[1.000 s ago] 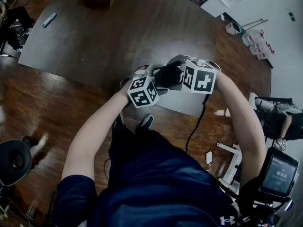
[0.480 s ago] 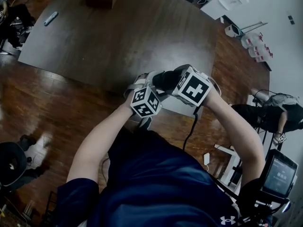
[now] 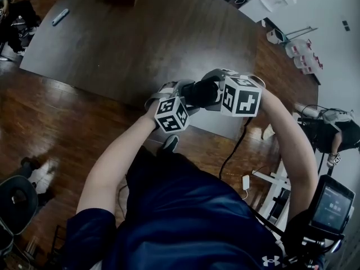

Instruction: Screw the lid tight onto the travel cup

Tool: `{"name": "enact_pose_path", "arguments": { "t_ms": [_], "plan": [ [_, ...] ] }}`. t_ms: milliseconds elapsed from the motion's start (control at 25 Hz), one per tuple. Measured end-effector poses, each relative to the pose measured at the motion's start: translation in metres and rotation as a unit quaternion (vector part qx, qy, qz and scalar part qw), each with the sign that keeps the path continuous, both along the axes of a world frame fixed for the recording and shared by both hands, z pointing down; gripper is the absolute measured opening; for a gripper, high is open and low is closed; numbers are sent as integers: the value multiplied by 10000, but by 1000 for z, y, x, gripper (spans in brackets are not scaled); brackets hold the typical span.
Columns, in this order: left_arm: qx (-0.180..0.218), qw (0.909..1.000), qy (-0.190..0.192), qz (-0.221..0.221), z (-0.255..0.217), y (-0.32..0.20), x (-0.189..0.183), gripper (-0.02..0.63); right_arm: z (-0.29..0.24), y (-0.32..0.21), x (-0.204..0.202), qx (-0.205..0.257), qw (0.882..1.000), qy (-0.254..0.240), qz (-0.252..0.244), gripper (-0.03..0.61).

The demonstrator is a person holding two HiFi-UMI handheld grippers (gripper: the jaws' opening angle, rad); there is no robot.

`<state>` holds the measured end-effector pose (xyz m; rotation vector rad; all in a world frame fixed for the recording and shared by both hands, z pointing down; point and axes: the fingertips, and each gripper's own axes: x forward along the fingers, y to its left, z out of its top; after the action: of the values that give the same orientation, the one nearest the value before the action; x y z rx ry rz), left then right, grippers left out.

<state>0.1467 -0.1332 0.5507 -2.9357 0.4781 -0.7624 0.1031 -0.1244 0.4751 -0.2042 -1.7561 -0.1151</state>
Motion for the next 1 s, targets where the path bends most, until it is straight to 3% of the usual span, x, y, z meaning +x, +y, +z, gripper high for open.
{"name": "enact_pose_path", "arguments": {
  "t_ms": [80,200,320,400,560,640,720,880,920,1000],
  "plan": [
    [-51,9997,126,-178,1,-3,-1,397,3,-6,1,-153,9967,-20,802,336],
    [-57,9981,271,-543,2,-3,-3,394,8,-14,4,-212,9679,-13,2505,336],
    [66,9954,280,-913,2,-2,-9,396,8,-12,-2,-98,9455,19,3254,336],
    [17,9937,360,-1057,3,-3,-14,397,6,-11,-8,-243,9433,-192,3306,336],
    [-55,9986,245,-475,4,4,-13,402,6,-4,-6,-293,9768,-475,2068,334],
    [38,9999,57,-140,3,7,-8,402,6,-1,0,-326,9826,-318,1803,335],
    [93,9998,-15,-151,3,4,-6,391,6,-6,5,-459,9723,-103,2287,336],
    [-20,9956,183,-924,4,-2,-11,390,8,-19,3,-666,9157,-301,3952,336],
    [-14,9931,205,-1155,5,-2,-12,390,7,-19,2,-641,9088,-338,4109,336],
    [-61,9884,252,-1495,5,-1,-13,390,8,-16,1,-544,9103,-320,4091,336]
  ]
}}
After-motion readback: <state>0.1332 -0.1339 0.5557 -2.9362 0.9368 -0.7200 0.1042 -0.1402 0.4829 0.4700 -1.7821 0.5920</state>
